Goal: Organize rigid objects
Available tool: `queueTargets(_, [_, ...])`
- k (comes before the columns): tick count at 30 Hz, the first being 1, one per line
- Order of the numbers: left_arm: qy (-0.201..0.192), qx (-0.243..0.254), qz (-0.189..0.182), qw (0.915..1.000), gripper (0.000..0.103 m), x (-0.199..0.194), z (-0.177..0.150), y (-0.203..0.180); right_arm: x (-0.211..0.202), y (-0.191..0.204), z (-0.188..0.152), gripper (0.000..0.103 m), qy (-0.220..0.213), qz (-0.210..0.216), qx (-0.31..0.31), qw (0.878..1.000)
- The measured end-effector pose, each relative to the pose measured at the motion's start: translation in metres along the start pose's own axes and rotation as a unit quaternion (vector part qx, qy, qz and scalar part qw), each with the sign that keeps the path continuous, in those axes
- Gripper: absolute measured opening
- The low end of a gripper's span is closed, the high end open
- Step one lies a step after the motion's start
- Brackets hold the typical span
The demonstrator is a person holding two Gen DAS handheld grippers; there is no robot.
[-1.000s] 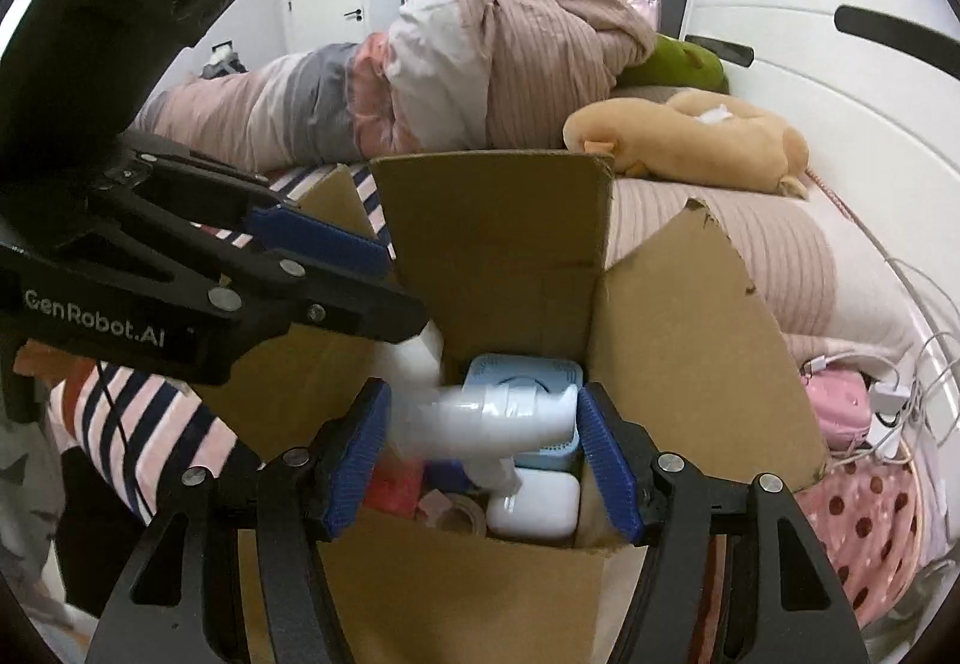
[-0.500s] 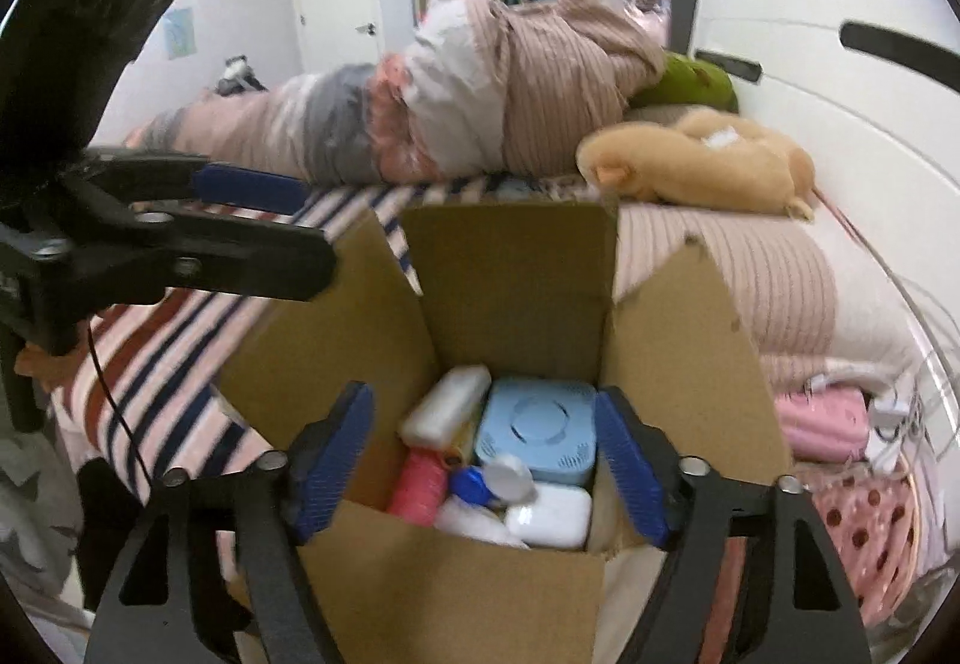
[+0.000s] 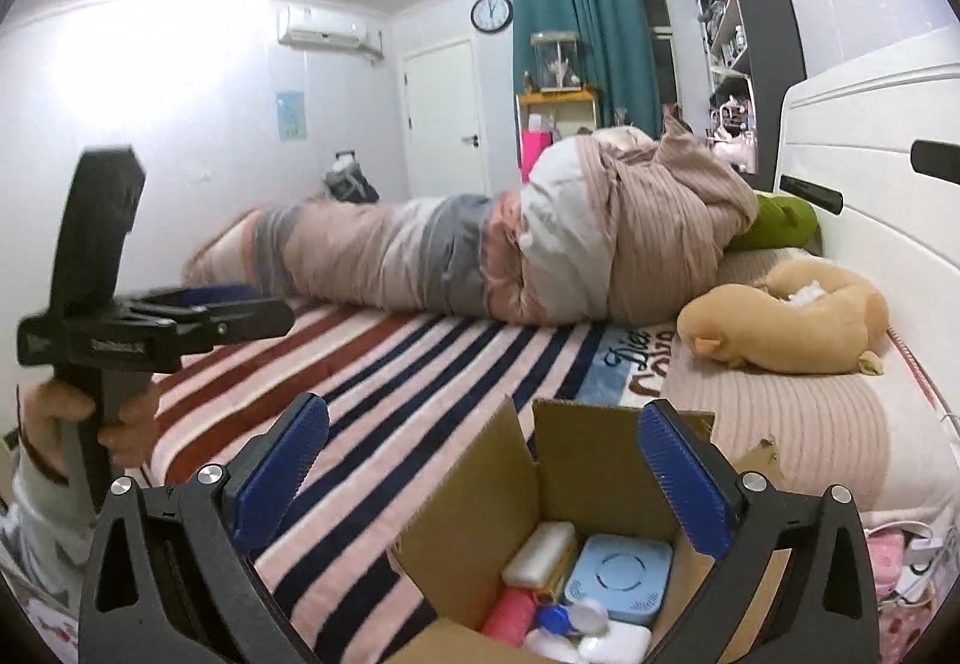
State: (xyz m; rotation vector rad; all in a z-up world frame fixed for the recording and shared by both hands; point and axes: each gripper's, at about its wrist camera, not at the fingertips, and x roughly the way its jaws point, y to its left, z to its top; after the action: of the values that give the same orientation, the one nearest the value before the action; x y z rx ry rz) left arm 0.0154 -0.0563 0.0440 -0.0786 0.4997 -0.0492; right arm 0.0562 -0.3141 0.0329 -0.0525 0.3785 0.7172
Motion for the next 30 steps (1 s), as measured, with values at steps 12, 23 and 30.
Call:
queueTargets(12, [-0.002,0.003,0.042,0.9991,0.103,0.002,-0.009,0.009,0.009,-0.015,-0.012,0.103,0.013,-0.009,0.024,1.0])
queueTargets(23, [-0.005,0.007,0.046,0.9989,0.103,0.0,-0.008,0.006,0.004,-0.018,-0.012,0.103,0.014,-0.015,0.028,0.999])
queueTargets(30, [-0.003,0.004,0.049,0.9988,0.103,-0.001,-0.008,0.001,0.003,-0.017,-0.012,0.103,0.012,-0.014,0.029,0.999])
